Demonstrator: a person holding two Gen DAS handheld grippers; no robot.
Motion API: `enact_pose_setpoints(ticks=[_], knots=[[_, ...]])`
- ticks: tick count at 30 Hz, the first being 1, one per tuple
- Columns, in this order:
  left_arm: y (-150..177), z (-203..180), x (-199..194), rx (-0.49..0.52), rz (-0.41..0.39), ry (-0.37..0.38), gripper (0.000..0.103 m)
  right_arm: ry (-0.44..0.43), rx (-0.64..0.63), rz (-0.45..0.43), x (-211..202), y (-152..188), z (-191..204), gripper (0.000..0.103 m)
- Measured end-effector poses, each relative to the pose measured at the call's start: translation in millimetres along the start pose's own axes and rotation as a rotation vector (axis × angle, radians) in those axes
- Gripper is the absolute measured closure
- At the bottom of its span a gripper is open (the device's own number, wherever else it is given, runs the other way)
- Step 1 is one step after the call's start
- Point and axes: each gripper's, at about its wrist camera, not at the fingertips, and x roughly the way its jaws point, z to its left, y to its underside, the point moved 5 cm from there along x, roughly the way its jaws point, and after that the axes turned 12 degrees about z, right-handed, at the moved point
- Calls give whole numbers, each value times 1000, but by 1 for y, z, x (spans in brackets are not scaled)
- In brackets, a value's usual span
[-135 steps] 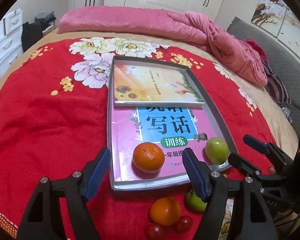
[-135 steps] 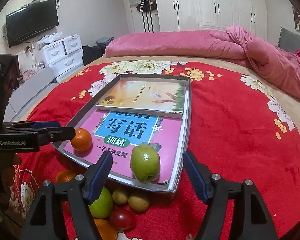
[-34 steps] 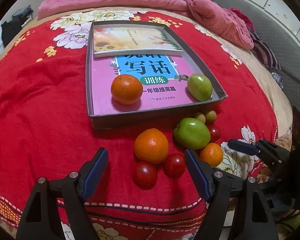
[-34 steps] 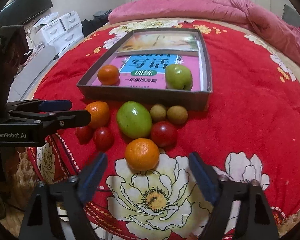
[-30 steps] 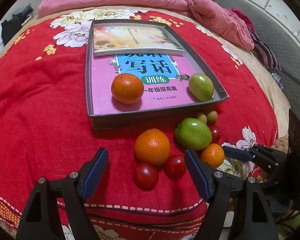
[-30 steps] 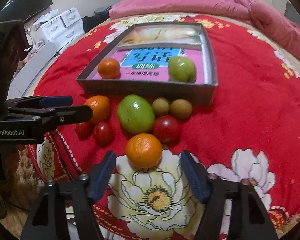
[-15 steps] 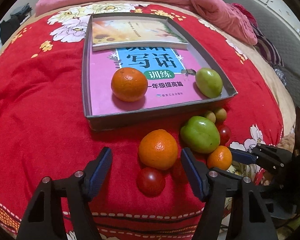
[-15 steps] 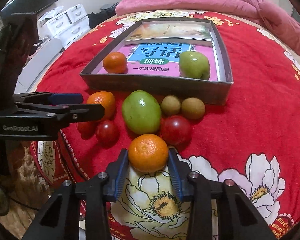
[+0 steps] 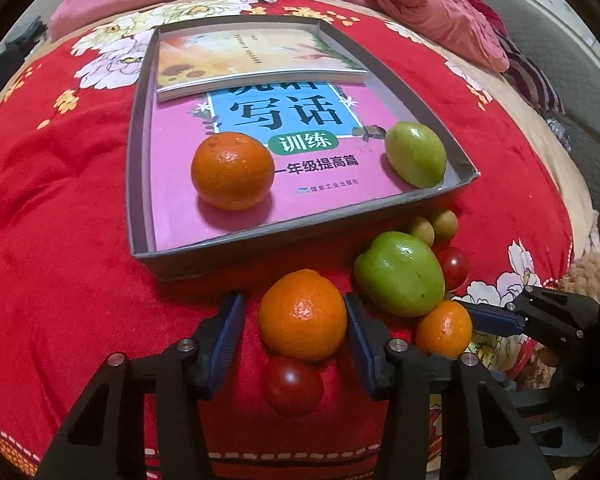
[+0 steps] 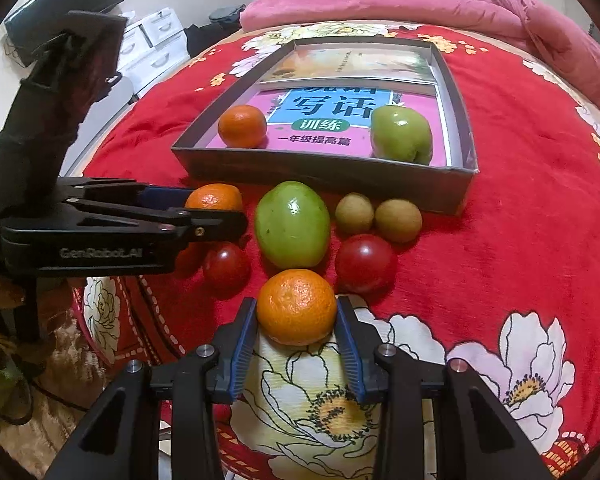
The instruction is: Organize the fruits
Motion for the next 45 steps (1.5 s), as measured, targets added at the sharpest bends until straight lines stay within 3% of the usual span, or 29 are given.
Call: enact_pose_setpoints(ticks=[4,11,23,35,45], knots=[[2,-1,-1,13,0,12,61,-7,-14,-9,-2,-1,3,64],[6,7,-10,-20,-24,54,62,-2,-28,-39,-11,1,5,64],[9,32,-58,-104,-155,95,62,-4,-17,-97,-25,-5,0,64],[10,16,-85,-91,-224,89,62,-2,-40,-173,-42,-10,4,64],[9,3,-93,-82,-236,77,62,-6,-39,-223,-55,-16,0,64]])
